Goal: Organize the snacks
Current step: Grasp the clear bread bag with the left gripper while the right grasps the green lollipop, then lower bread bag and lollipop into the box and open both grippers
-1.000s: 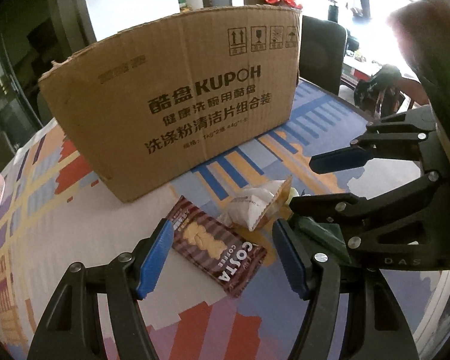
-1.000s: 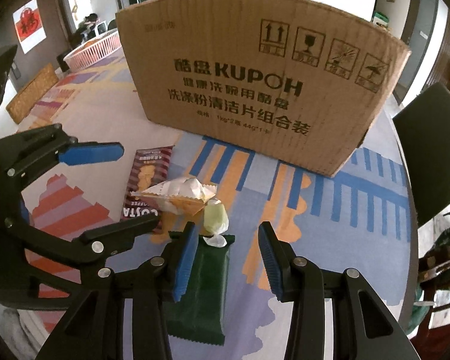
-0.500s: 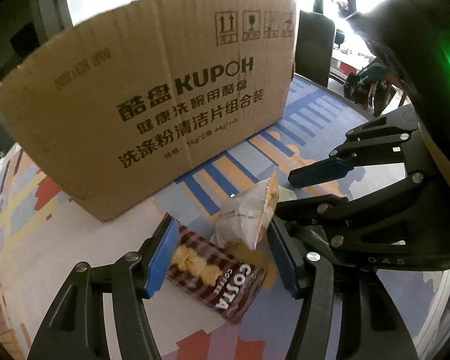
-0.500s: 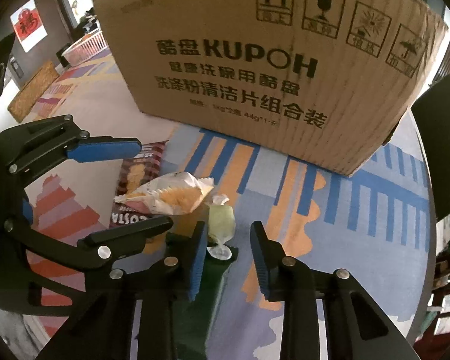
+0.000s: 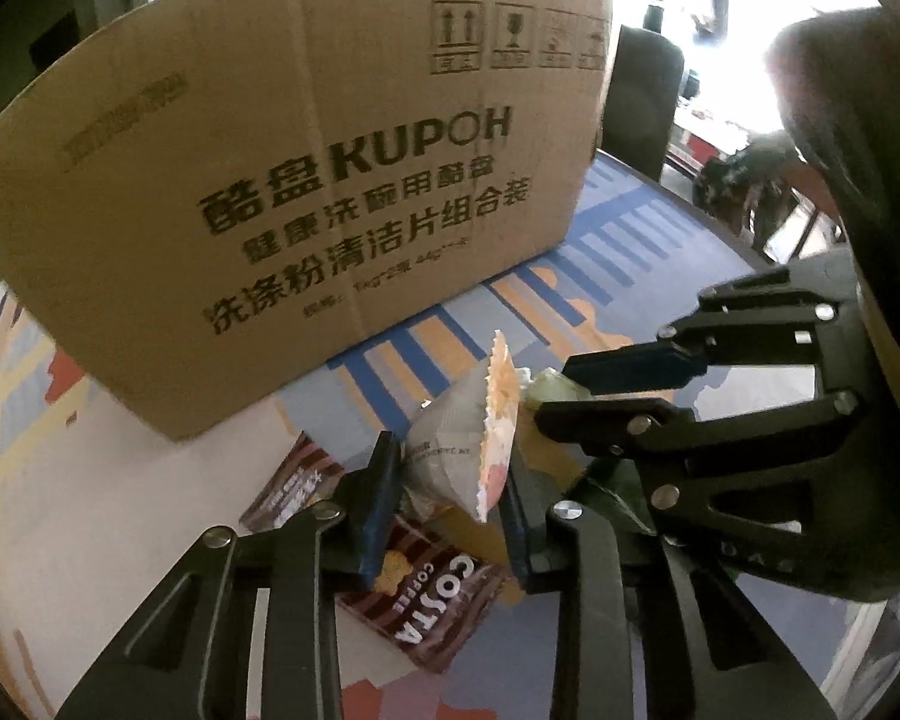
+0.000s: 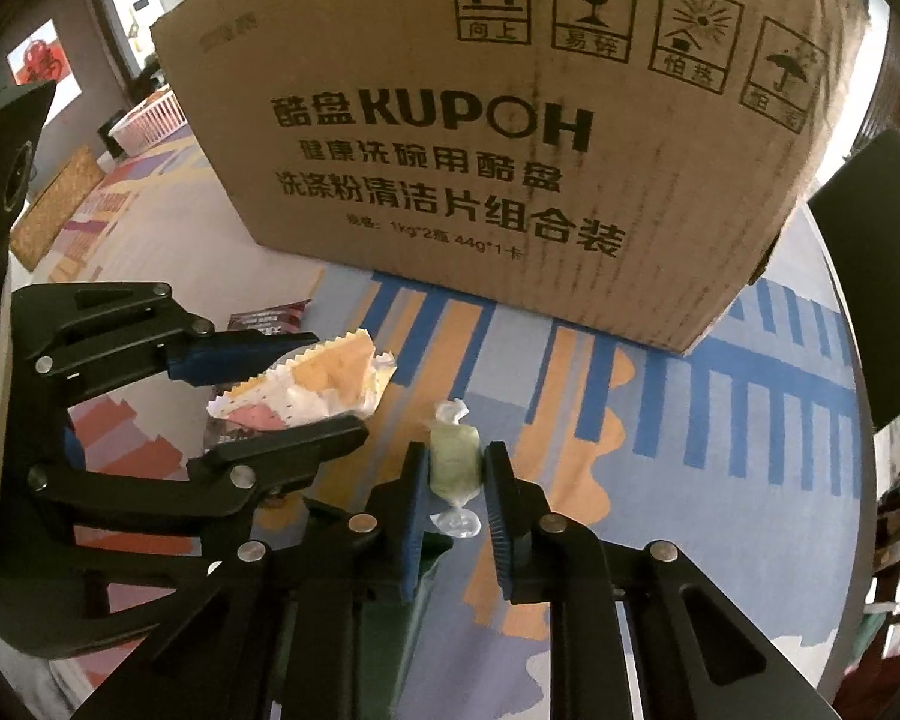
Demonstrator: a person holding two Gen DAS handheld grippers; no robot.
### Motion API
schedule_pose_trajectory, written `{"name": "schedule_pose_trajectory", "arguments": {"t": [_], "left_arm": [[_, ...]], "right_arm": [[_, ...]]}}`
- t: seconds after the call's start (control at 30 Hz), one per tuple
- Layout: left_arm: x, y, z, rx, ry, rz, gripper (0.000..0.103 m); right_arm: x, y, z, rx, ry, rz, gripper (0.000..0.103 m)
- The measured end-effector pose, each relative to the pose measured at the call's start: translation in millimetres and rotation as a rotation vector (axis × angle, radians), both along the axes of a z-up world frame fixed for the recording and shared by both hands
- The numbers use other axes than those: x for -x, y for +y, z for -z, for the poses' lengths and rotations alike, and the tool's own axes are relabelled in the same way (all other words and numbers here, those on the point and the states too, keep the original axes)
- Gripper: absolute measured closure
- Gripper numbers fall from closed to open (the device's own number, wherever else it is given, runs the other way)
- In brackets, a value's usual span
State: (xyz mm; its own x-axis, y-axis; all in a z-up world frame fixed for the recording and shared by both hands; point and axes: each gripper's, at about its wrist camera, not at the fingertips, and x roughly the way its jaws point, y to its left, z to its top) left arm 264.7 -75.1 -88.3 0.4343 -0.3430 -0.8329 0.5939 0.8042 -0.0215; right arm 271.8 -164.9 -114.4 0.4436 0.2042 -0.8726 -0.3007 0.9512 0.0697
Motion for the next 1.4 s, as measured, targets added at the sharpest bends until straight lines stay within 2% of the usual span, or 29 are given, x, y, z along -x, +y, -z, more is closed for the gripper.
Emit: {"name": "schedule_pose_trajectory", "arguments": {"t": [0.1,0.43,0.7,1.0,1.4], "left_arm": [[4,0,-6,0.000,-0.009,-0.048,0.075],[16,13,-34,0.087,-0.019,-0.172,0.075],[32,27,-69,0.137,-0.090,-0.246,0.075],[43,34,-111,0.183,-0.176,-0.277,0.075],[37,41,-163,0.222,-0.290,-0.309,0.075]], "right_arm": [[4,-4,-3,-0.025,-0.006,0.015,0.083],[21,-16,-35,-0.079,-0.084,0.061,0.083],[36,-25,-69,-0.107,-0.173,0.093,0.083],[48,-22,-110,-0.143,-0.279,0.110,0.083],[48,-22,-158,-0.196,-0.399,0.135,0.083]]}}
